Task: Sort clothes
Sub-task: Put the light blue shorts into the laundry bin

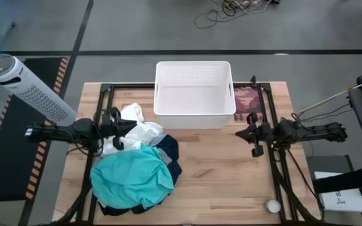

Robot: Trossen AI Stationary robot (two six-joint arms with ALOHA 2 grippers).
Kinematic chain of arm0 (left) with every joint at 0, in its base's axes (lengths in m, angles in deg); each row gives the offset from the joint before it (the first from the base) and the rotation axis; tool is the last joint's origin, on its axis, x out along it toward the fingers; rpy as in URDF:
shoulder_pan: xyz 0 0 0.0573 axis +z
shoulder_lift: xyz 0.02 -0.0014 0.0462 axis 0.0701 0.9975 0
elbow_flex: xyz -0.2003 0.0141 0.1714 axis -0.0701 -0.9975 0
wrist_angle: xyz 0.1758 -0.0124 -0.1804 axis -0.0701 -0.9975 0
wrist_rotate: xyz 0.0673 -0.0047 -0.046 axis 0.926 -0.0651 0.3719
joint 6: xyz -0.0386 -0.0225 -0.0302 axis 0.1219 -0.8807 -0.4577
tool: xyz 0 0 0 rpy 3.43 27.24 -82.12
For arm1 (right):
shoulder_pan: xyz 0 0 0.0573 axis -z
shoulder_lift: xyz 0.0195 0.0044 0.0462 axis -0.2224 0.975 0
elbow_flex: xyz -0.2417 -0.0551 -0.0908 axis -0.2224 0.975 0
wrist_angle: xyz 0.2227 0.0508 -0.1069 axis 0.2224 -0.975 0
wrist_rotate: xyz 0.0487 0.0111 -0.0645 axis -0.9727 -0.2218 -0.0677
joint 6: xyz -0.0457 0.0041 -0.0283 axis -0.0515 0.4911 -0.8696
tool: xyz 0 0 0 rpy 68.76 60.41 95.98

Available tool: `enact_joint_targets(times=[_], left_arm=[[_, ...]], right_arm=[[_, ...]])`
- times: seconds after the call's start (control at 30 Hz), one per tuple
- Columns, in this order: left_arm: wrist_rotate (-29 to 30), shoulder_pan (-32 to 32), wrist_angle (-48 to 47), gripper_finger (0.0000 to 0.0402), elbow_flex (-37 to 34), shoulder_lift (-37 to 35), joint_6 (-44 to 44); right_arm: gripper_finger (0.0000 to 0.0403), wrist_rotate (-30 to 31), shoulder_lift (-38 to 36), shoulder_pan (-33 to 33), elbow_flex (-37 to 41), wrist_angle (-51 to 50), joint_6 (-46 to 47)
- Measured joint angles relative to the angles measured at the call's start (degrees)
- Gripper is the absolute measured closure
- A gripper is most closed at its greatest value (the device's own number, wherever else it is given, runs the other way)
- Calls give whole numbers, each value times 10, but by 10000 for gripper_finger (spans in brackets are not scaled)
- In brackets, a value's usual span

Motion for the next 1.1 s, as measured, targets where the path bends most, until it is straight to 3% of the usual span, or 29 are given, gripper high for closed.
enact_joint_targets(times=[0.23, 0.47, 0.77, 0.9, 1.1], left_arm=[[0, 0, 0, 364, 0, 0, 0], [0, 0, 0, 364, 0, 0, 0], [0, 0, 0, 364, 0, 0, 0], [0, 0, 0, 364, 0, 0, 0], [0, 0, 0, 364, 0, 0, 0]], right_arm=[[403, 0, 23, 0, 0, 110, -2], [403, 0, 142, 0, -11, 195, 32], [403, -2, 373, -2, -155, 181, 69], [399, -36, 466, -3, -239, 142, 53], [354, -76, 588, -6, -364, 75, 52]])
